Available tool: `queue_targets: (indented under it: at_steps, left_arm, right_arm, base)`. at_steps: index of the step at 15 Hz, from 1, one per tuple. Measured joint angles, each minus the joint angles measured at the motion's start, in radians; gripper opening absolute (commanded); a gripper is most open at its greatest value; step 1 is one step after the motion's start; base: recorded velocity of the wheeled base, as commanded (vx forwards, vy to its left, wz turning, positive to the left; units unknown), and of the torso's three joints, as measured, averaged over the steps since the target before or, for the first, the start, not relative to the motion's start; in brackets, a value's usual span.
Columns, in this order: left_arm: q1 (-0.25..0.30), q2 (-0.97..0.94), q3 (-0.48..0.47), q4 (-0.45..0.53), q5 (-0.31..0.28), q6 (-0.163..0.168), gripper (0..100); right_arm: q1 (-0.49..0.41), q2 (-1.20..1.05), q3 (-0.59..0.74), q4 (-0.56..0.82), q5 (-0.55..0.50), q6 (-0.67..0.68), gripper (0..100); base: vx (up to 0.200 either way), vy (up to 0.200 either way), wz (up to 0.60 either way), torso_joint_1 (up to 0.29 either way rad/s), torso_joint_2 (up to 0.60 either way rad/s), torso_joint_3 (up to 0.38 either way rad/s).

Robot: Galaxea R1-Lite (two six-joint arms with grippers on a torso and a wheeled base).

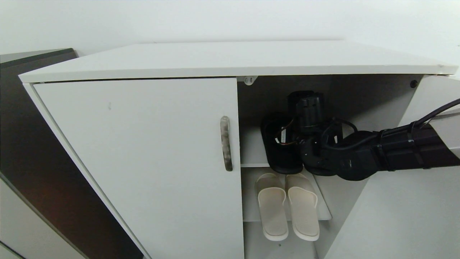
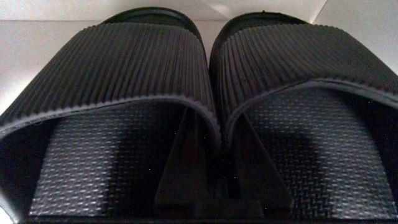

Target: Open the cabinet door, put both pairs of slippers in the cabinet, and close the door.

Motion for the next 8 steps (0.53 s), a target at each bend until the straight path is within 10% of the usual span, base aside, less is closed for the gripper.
queue_targets:
  at_steps: [1, 2, 8]
  left_arm:
    - [0.0, 0.0, 0.0, 0.0, 0.0, 0.0, 0]
    - [0.0, 0.0, 0.0, 0.0, 0.0, 0.0, 0]
    - [0.0, 0.0, 0.0, 0.0, 0.0, 0.0, 0]
  right_arm:
    - [0.0, 0.002, 0.0, 0.0, 0.0, 0.0, 0]
    - [-0.001, 0.003, 0.0, 0.0, 0.0, 0.0, 100]
    - [0.003, -0.007, 0.026, -0.004, -0.006, 0.0, 100]
  base:
    - [0.0, 0.0, 0.0, 0.0, 0.0, 0.0]
    - [0.0, 0.0, 0.0, 0.0, 0.0, 0.0]
    - [0.0, 0.0, 0.0, 0.0, 0.0, 0.0]
